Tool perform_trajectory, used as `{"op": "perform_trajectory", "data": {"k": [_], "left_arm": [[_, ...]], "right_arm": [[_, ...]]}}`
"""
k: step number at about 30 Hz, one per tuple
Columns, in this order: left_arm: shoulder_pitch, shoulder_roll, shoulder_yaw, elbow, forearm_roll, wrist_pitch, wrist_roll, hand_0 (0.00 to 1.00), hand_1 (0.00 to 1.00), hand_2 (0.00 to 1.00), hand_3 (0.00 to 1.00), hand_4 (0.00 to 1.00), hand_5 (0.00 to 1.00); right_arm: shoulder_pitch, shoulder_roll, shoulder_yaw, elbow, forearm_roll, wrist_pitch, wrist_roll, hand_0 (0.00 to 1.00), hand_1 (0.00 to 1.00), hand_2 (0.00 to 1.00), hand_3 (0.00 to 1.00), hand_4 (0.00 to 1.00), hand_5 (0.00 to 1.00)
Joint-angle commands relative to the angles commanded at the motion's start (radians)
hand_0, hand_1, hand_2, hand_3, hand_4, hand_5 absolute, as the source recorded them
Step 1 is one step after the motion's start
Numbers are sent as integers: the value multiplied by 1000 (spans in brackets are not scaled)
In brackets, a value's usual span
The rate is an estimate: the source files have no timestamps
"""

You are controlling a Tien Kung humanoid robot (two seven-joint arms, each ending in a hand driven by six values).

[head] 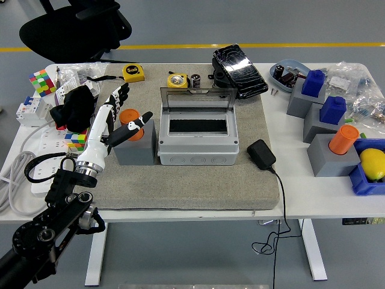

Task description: Fetch the battery,place it into the box,close the lid of the box

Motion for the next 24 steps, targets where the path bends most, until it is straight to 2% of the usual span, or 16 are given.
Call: {"op": "perform_trajectory", "data": {"k": [4,5,10,11,16,17,22,23,24], "left_arm": [[-9,-2,26,21,-11,6,-4,998,976,990,930,998,475],[-12,-5,33,30,-17,10,-6,939,879,891,826,998,292],[-26,-16,54,56,-33,24,-6,939,879,891,826,998,292],[-30,-17,58,59,-36,27,-8,818,778,814,740,998,187],[-54,-24,79,85,-54,49,-26,818,778,814,740,998,187],[-58,-26,81,90,-56,52,-29,509,593,660,608,998,2],[-75,-35,86,118,-68,69,-43,509,593,660,608,998,2],[-78,-37,86,124,-76,71,-47,306,355,421,369,960,2],[-80,-38,86,128,-82,71,-50,306,355,421,369,960,2]], "right_arm": [[0,0,-1,0,0,1,0,489,618,667,593,976,516],[0,0,-1,0,0,1,0,492,618,667,595,978,515],[3,2,1,1,0,1,2,492,618,667,595,978,515],[3,2,1,1,-1,1,2,489,618,667,593,977,516],[4,1,-1,1,0,1,1,489,618,667,593,977,516],[4,1,-1,1,0,1,1,494,618,667,594,979,513],[4,2,-2,1,0,1,2,494,618,667,594,979,513],[4,2,-2,1,0,1,2,495,618,667,594,981,512],[4,2,-2,1,0,1,2,495,618,667,594,981,512]]}}
